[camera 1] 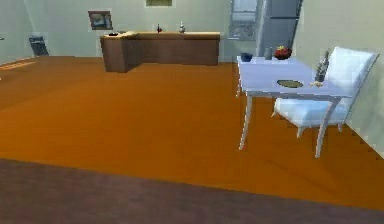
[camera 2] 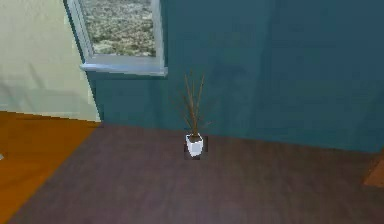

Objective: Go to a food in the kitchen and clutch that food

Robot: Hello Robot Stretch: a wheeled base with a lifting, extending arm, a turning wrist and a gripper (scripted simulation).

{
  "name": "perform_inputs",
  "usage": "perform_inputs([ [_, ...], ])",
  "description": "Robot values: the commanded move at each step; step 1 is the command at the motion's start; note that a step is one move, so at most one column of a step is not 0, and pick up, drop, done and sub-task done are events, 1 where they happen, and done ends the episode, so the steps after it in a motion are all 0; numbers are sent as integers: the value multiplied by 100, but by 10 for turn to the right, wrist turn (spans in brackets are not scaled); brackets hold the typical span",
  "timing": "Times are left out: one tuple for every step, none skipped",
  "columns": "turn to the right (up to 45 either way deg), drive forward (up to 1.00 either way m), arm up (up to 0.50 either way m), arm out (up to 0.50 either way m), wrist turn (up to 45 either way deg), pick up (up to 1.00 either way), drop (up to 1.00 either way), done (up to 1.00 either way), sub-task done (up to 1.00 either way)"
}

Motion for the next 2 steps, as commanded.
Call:
perform_inputs([
  [0, 100, 0, 0, 0, 0, 0, 0, 0],
  [-30, 0, 0, 0, 0, 0, 0, 0, 0],
])
